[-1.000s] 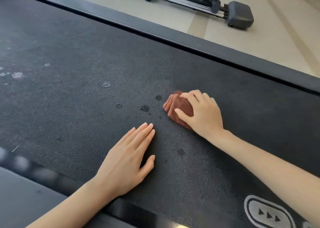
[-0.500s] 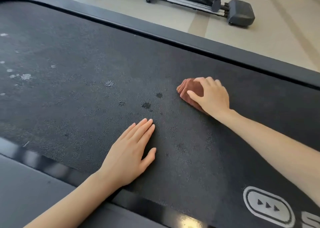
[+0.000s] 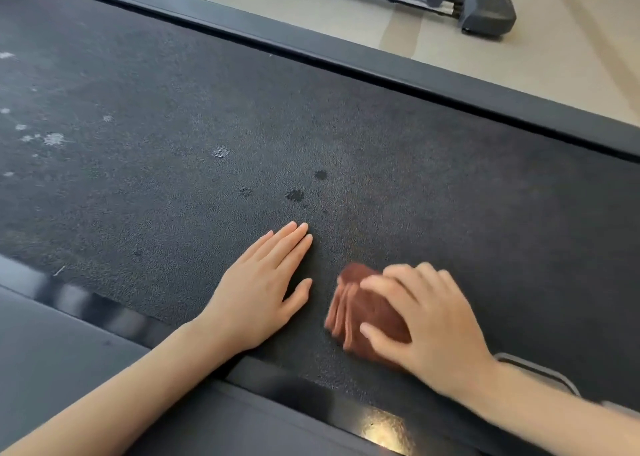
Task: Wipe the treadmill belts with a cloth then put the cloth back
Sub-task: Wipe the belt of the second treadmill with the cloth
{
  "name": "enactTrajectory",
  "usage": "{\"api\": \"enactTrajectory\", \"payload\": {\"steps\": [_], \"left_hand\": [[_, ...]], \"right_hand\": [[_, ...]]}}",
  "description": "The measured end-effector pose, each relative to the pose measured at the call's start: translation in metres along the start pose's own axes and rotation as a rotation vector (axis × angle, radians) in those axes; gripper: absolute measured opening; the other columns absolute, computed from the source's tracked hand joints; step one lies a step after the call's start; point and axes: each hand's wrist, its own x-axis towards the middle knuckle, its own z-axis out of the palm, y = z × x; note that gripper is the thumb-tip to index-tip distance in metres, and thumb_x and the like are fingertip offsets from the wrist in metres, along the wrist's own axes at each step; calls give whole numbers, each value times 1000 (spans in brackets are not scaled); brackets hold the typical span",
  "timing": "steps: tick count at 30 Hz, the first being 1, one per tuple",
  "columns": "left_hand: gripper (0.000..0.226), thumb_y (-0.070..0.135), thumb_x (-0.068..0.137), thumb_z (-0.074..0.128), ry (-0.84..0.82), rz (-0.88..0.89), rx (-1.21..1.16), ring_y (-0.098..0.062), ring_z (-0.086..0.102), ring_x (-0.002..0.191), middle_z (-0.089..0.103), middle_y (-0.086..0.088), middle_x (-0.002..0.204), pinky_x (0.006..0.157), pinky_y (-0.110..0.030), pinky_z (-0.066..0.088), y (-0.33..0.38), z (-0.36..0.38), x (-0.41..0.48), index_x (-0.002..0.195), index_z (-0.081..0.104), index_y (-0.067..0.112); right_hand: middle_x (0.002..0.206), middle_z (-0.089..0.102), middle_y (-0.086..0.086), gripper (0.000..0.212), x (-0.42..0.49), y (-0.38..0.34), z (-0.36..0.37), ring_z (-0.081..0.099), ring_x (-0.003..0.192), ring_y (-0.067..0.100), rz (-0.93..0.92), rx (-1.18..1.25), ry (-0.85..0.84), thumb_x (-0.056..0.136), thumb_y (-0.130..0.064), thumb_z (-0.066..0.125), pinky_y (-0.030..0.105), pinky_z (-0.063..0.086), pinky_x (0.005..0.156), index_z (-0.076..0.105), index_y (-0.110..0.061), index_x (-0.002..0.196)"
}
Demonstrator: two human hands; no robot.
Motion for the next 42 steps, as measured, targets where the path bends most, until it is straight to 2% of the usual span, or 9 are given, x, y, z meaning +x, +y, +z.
{"api": "enactTrajectory", "payload": {"steps": [4, 8, 14, 19, 27, 32, 36, 39, 42], "left_hand": [[58, 40, 91, 30, -21, 55, 43, -24, 35, 135, 42, -5, 145, 110, -46, 29, -17, -7, -9, 136, 47, 8], [56, 36, 91, 31, -11, 35, 22, -25, 36, 135, 43, -7, 143, 111, -46, 28, -16, -7, -13, 135, 48, 6], [58, 37, 91, 28, -16, 1, 0, -23, 33, 137, 40, -5, 146, 114, -40, 23, -13, -7, -14, 137, 46, 7], [58, 38, 90, 27, -9, -14, -3, -21, 33, 137, 41, -4, 146, 114, -39, 25, -14, -7, -14, 137, 46, 9], [62, 38, 88, 28, 24, -73, 13, -26, 36, 136, 42, -10, 144, 113, -40, 27, -16, -8, -14, 136, 46, 2], [62, 39, 90, 26, 10, -62, 15, -23, 31, 138, 38, -8, 147, 114, -38, 23, -18, -7, -15, 138, 42, 3], [62, 40, 90, 25, -12, -41, 33, -22, 30, 139, 38, -7, 147, 114, -35, 21, -22, -10, -14, 138, 42, 5], [61, 42, 91, 24, -39, -5, 40, -16, 27, 140, 36, -2, 149, 114, -28, 16, -30, -16, -16, 140, 41, 9], [57, 39, 93, 26, -69, 56, 49, -16, 28, 139, 35, -1, 149, 115, -31, 18, -37, -20, -22, 140, 41, 10]], "right_hand": [[104, 54, -4, 43, -23, -6, -1, 51, 77, 23, -154, 59, 4, 77, -53, 61, 36, 39, 67, 55, -28, 111], [94, 60, 0, 40, 8, 11, 6, 52, 74, 24, -279, 52, 28, 81, -56, 57, 36, 42, 63, 58, -26, 107], [100, 57, 6, 49, 108, 57, 31, 54, 90, 29, 150, -94, 42, 84, -57, 51, 39, 43, 74, 59, -21, 115], [107, 53, 8, 49, 113, 52, 36, 49, 96, 30, 264, -158, 11, 87, -55, 48, 40, 37, 80, 52, -21, 123], [96, 58, 5, 45, 15, -26, 5, 52, 79, 28, -128, 20, -47, 80, -54, 54, 40, 42, 68, 60, -22, 111], [91, 60, 5, 43, 29, -10, 13, 53, 75, 26, -264, 48, 0, 80, -54, 58, 37, 44, 64, 64, -23, 107], [92, 57, 6, 46, 87, 21, 26, 55, 84, 28, 16, -27, 33, 80, -56, 52, 38, 44, 70, 64, -22, 109], [109, 55, 10, 48, 142, 63, 39, 51, 101, 31, 241, -110, -10, 87, -55, 49, 39, 41, 81, 55, -22, 121], [124, 49, 16, 52, 178, 105, 44, 45, 114, 35, 425, -170, -67, 90, -56, 44, 45, 40, 90, 47, -21, 129]]}}
